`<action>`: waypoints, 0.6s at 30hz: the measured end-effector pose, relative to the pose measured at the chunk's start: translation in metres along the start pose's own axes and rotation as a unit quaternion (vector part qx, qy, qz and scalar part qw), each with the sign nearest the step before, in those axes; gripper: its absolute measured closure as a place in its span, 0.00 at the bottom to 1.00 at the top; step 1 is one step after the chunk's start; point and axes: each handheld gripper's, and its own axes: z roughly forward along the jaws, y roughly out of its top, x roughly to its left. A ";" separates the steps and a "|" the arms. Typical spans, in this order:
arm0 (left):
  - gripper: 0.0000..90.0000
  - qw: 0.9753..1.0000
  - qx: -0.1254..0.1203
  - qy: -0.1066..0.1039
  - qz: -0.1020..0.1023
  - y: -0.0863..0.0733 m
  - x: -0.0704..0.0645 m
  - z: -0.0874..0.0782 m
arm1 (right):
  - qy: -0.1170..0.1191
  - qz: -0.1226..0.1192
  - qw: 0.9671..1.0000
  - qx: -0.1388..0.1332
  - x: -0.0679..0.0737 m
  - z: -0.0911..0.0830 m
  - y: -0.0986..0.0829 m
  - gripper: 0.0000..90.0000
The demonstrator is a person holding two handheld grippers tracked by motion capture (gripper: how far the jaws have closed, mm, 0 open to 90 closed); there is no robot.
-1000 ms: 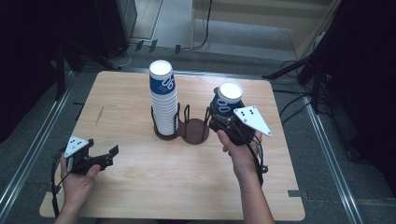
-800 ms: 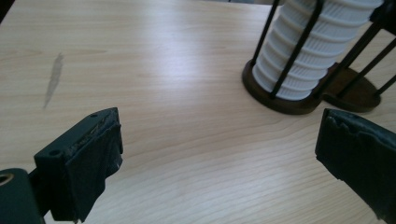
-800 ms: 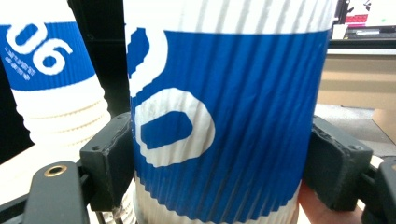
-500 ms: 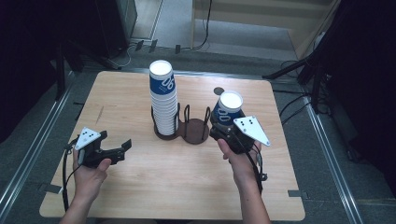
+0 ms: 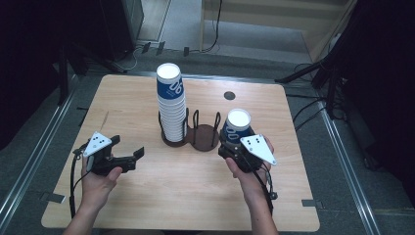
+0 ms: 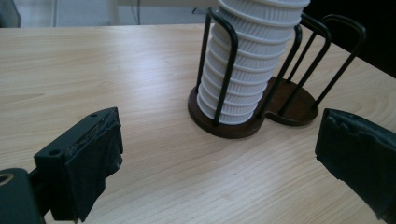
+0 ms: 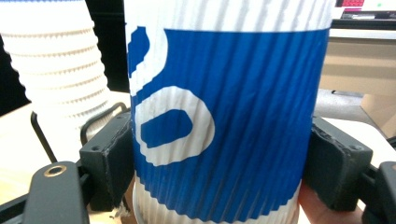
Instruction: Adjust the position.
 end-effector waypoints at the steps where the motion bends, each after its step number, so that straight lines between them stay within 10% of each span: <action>1: 0.02 1.000 0.002 -0.003 0.001 0.000 0.000 0.001 | 0.000 -0.003 1.000 0.003 0.001 -0.002 -0.005 0.22; 18: 0.02 0.999 0.015 -0.040 0.018 0.002 -0.020 0.005 | 0.006 -0.047 0.999 0.019 0.015 -0.005 -0.037 0.22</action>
